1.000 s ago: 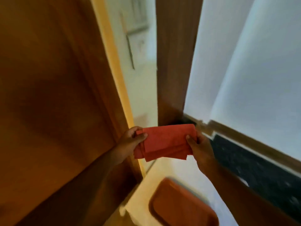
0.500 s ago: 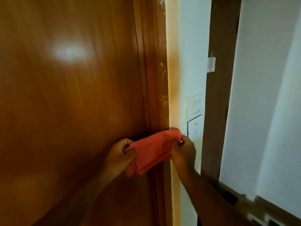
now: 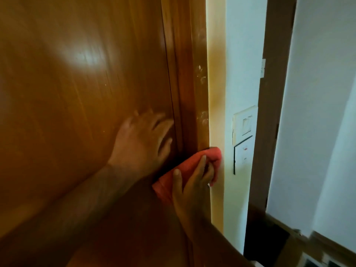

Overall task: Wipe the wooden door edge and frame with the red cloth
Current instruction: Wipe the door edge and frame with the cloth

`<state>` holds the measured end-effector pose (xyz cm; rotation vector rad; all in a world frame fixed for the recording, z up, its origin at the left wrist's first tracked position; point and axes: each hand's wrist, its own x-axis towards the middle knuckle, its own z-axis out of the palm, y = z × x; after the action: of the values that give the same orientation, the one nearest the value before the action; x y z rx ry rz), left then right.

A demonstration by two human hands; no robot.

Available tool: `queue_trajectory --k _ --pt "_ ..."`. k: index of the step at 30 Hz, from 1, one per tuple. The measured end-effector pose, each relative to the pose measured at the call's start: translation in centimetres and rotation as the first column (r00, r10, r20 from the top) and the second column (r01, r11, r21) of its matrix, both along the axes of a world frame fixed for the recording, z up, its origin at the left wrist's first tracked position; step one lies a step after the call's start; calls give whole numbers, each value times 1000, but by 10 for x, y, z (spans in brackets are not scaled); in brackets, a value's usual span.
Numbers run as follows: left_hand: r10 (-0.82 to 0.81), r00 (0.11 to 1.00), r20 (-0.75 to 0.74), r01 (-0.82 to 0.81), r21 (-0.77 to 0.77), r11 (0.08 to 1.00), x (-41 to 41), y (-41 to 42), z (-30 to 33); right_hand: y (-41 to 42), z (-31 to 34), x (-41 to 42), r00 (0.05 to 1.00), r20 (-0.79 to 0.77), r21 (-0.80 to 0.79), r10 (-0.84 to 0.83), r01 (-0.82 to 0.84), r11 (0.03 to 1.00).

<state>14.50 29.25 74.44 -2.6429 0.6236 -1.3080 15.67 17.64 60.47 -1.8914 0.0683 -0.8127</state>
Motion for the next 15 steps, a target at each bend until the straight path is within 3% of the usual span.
queue_trajectory --k 2,6,10,15 --pt "158 972 173 -173 72 982 13 8 27 3 -3 4 1000 -1 0 -7 7 1000" --pt "348 907 236 -381 107 918 32 17 31 8 -3 12 998 -23 -46 -62 61 997" --pt "364 882 300 -409 103 907 38 14 27 17 15 20 992 -26 -86 -121 118 989" --pt "373 860 348 -433 110 895 40 16 26 12 63 36 976 153 -144 -156 178 973"
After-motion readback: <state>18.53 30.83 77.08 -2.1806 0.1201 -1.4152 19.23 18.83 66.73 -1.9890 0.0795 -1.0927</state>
